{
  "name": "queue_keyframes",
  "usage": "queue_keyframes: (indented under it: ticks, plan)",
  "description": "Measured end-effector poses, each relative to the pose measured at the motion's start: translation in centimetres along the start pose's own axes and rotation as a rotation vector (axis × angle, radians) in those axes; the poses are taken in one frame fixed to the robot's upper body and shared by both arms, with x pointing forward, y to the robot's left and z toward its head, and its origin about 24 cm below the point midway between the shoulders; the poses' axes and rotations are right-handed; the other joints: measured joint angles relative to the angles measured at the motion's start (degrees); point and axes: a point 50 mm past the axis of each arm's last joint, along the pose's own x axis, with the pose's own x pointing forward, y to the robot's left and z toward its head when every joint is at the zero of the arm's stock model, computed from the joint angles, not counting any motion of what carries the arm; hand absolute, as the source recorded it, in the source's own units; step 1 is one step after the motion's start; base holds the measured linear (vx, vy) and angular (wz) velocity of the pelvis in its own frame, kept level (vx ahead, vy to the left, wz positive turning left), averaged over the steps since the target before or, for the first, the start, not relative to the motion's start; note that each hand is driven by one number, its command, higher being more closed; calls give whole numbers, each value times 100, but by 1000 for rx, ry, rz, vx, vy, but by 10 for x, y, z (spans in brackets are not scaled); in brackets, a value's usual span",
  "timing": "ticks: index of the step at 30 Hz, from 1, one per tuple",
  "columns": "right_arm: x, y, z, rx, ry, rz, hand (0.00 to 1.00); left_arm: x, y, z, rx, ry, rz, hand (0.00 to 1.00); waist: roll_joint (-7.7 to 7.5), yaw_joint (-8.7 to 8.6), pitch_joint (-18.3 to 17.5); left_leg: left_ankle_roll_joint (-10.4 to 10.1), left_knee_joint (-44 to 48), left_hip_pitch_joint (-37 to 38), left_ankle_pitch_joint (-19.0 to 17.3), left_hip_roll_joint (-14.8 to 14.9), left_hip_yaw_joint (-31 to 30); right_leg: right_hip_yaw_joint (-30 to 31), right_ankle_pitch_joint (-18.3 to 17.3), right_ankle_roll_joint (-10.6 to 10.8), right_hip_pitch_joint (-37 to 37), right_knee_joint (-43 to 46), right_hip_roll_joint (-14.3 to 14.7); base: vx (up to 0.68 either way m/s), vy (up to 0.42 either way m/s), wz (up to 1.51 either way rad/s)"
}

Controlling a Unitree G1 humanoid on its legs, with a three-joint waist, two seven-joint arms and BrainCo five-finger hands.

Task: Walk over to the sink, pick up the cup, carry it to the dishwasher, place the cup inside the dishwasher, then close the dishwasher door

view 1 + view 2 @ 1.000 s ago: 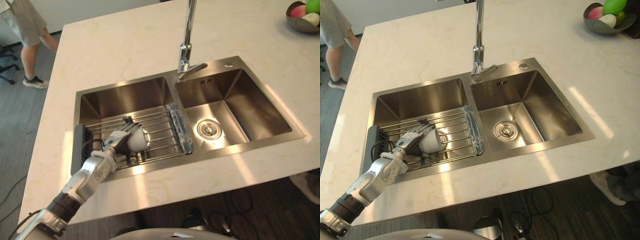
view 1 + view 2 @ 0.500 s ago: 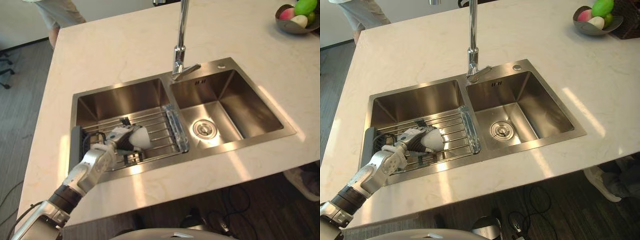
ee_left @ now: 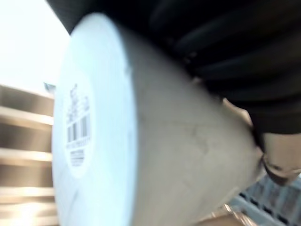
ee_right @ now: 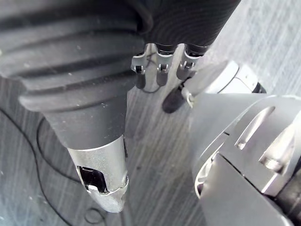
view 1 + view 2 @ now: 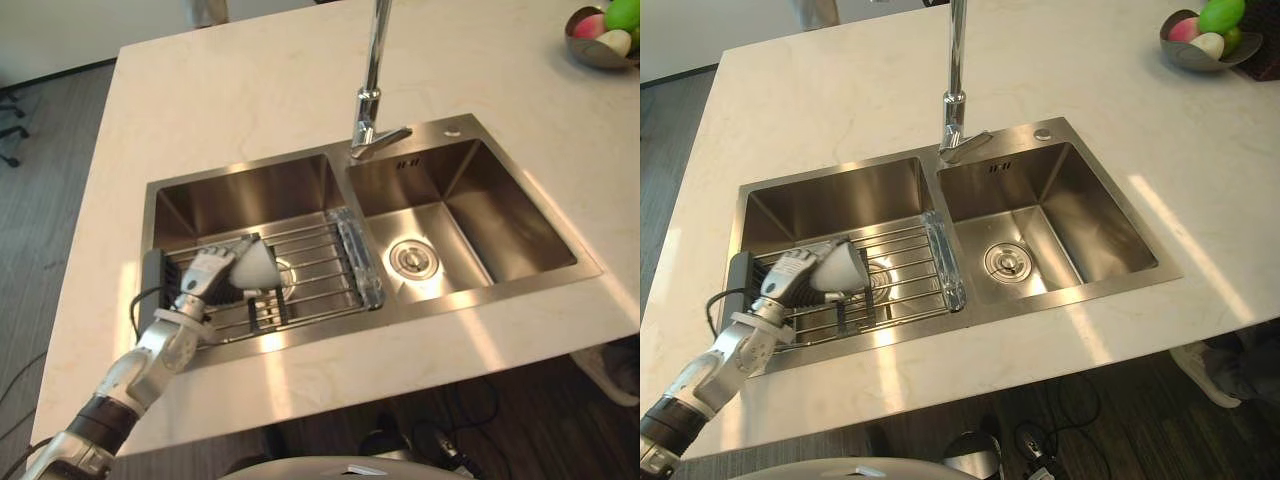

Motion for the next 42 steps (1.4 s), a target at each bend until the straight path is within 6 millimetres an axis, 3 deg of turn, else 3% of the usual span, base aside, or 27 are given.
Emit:
queue_keyframes:
  ticks: [4,7,10,12,14,17,19,23,25,27,31,33,34,35,38,40,41,42]
  plan:
    - [-5,-13,-4,6,-3,-44,0,-3,52,5,7,-57,312,100,-1,307,-4,2,0,4,32,-24,-231,-230,-90,-2,111,95,-12,-7,-24,27]
    - [-5,-14,-3,26,-1,-53,0,-7,65,-2,-23,-6,400,100,1,440,-5,-1,0,4,59,-32,-325,-340,-109,2,176,95,-11,-9,-23,21]
    - [-5,-14,-1,39,-18,-58,0,-19,81,-19,-136,140,580,100,1,580,-8,-1,-1,5,70,-32,-333,-344,-110,-1,182,96,-10,-7,-5,2]
    - [-6,-14,0,18,-23,-60,0,-37,96,-38,-302,287,825,100,-31,657,-27,-1,-2,3,70,-30,-323,-330,-110,-1,171,97,-9,-17,-5,-1]
    - [-7,-15,0,2,-28,-63,0,-48,97,-52,-360,372,910,100,-53,721,-51,-2,-2,-5,69,-27,-326,-329,-126,-16,154,117,-6,-9,-7,2]
    - [-8,-12,-13,24,-10,-74,0,-63,84,-70,-446,502,961,100,-196,748,-149,-34,-3,-146,-34,-78,-613,-333,-745,-129,-256,1098,-173,10,-6,36]
    - [-14,-16,-39,65,40,-91,0,-62,74,-64,-542,505,982,100,-534,732,-195,-7,13,-217,-59,-276,-1145,-256,-1276,-371,-442,2054,-432,40,-38,87]
    - [-20,-25,-51,52,93,-111,0,-57,61,-60,-623,524,928,100,-744,805,-294,3,165,-316,18,-373,-1611,651,-1275,-453,-934,3294,-483,144,-49,83]
    - [-18,-20,-51,68,121,-112,0,-56,58,-63,-647,553,910,100,-802,889,-326,24,492,-595,0,-503,-1617,984,-1233,-354,-1053,3533,-483,110,-31,68]
    - [-16,-13,-52,74,142,-91,0,-54,61,-66,-655,560,929,100,-789,974,-318,56,868,-933,-18,-557,-1574,1187,-1293,-258,-1085,3541,-448,13,-24,78]
    - [-10,4,-46,41,126,-24,0,-66,75,-79,-646,606,1013,100,-673,1169,-213,109,1936,-1593,-280,-554,-1425,1400,-1789,-254,-493,2524,-127,-73,-96,46]
    - [-9,6,-37,31,109,-13,0,-75,76,-83,-609,629,980,100,-479,1350,-28,66,2229,-1696,-326,-418,-1288,1319,-2065,-82,-120,2054,27,-225,-162,17]
    - [-8,2,-29,18,94,-21,0,-78,72,-84,-602,644,955,100,-284,1329,37,-2,2197,-1697,-299,-281,-1257,1196,-2066,-99,-93,2048,129,-255,-141,37]
    - [-9,-4,-24,8,91,-36,0,-82,71,-85,-580,655,928,100,-203,1315,58,-92,2027,-1683,-204,-167,-1200,1086,-2069,-162,-116,2108,224,-280,-110,46]
    - [-11,-16,-16,-13,79,-68,0,-95,85,-95,-497,663,905,100,-118,1381,58,-30,1285,-1471,-165,230,-381,788,-2084,-300,-230,2353,278,-272,-122,55]
    - [-13,-21,-16,-13,80,-78,0,-95,113,-101,-437,598,961,100,-178,1361,67,97,1283,-1740,-236,573,647,233,-2033,-378,-526,2542,59,-175,-56,110]
    - [-13,-21,-16,-13,79,-79,0,-95,119,-102,-430,581,976,100,-200,1368,79,191,1443,-1773,-231,665,847,99,-2033,-378,-596,2636,-18,-160,12,92]
    - [-14,-23,-14,-12,70,-82,0,-100,127,-103,-412,564,995,100,-190,1381,62,595,1835,-1781,-159,931,1243,-167,-2035,-382,-752,2942,-190,-125,9,72]
